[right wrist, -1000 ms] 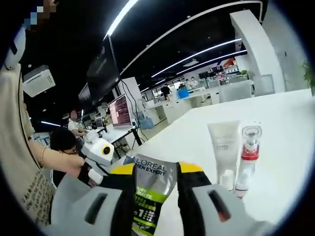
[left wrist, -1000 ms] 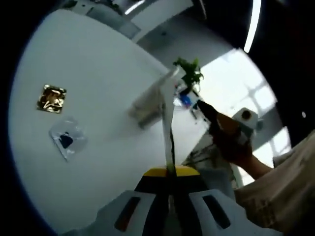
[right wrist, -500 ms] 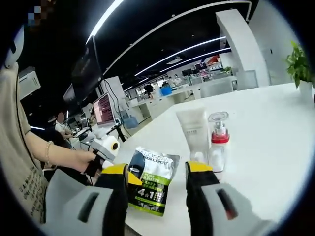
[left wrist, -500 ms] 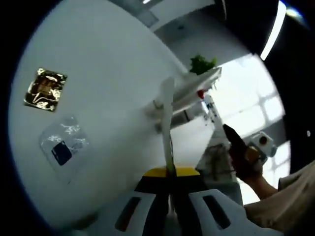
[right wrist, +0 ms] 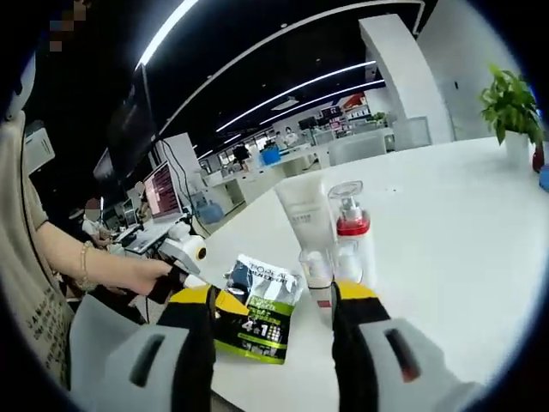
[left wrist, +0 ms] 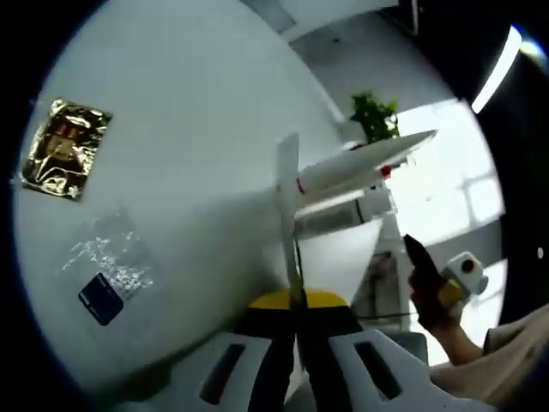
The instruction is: Arrange the skincare products in the storage area until every visible bottle or jar stands upright without overlapping.
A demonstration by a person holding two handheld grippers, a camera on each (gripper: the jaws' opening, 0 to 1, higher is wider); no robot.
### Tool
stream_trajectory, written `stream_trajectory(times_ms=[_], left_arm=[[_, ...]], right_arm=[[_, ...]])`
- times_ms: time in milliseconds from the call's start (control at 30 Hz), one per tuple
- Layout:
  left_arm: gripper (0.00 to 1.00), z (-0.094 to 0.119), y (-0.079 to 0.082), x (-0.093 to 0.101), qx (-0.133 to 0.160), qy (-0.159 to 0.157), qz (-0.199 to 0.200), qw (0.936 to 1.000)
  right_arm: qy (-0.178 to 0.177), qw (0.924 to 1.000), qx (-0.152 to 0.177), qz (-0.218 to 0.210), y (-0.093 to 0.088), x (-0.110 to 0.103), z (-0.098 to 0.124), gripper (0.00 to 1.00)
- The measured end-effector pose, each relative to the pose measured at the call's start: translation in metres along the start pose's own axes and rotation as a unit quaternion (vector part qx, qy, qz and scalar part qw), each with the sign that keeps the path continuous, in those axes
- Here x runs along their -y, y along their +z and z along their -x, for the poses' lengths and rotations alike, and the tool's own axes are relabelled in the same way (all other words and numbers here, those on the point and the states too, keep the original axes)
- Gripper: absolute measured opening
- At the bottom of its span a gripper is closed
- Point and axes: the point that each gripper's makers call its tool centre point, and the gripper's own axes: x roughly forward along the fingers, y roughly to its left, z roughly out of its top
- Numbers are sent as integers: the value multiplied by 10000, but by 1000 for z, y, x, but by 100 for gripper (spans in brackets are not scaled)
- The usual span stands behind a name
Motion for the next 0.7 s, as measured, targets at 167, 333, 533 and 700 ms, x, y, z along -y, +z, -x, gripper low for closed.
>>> stream_trajectory(times_ms=[167,333,533,700], left_arm=[[0,-5,8,-11,-77,104,137,9998],[0,-10,14,-16,-213,214,74,9995],[2,-12,20,-28,-226,662,-296,9971],[10,-7,25,-34,-167,1134,-1201,9861]], right_arm=[[-115,9999,-39,-46,-5,6,3,57],[-201,9997,-67,-104,-10,11,6,57],[-248,9996,-67,-131,-10,13,6,58],[-237,9996,-96,-132,-11,13,5,58]])
